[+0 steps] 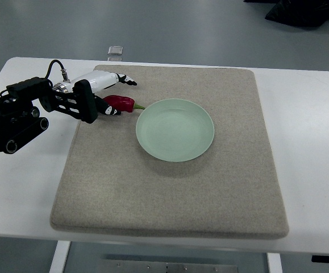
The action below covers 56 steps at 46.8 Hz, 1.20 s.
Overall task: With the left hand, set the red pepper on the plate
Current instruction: 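Lower the left hand over the red pepper and wrap fingers around it, then close the left hand fingers firmly on the pepper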
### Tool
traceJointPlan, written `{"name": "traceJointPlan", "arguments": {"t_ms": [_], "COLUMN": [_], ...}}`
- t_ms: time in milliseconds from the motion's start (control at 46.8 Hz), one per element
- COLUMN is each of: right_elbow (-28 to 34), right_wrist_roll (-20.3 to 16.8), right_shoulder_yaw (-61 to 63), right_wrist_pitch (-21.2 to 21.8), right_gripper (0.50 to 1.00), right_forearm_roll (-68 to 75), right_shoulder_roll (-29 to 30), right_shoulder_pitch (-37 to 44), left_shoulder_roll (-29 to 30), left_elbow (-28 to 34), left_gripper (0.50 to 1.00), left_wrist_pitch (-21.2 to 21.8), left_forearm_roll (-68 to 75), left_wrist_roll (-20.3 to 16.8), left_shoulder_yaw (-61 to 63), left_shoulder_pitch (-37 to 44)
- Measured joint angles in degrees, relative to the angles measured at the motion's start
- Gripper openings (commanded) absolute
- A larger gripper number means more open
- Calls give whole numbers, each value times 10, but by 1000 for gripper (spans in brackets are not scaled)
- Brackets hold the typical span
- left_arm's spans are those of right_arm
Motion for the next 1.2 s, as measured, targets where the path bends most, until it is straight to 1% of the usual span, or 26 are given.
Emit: {"name": "traceJointPlan", "arguments": {"t_ms": [107,214,321,385,620,748,1090,1197], "right_elbow": [0,0,0,0,0,0,0,0], "right_wrist_roll": [0,0,0,0,0,0,0,0], "right_shoulder_yaw": [0,0,0,0,0,0,0,0], "right_wrist_pitch": [0,0,0,0,0,0,0,0], "right_gripper": [932,932,932,932,932,932,932,932], "right_forearm_roll": [0,0,0,0,0,0,0,0], "right_shoulder_roll": [0,0,0,0,0,0,0,0], "right_shoulder_pitch": [0,0,0,0,0,0,0,0], "left_shoulder_roll": [-1,-2,-3,-5,-11,-11,-15,-16], "left_elbow": [2,2,3,5,18,18,25,28], "left_gripper": [821,789,778,750,737,711,698,683], "left_wrist_pitch": [1,1,1,2,3,3,2,2], "left_forearm_roll": [3,3,3,3,3,3,3,3], "left_wrist_roll": [0,0,0,0,-1,-1,-1,-1], "left_shoulder_yaw": [1,1,9,12,14,14,13,13], "left_shoulder_pitch": [0,0,0,0,0,0,0,-1]}}
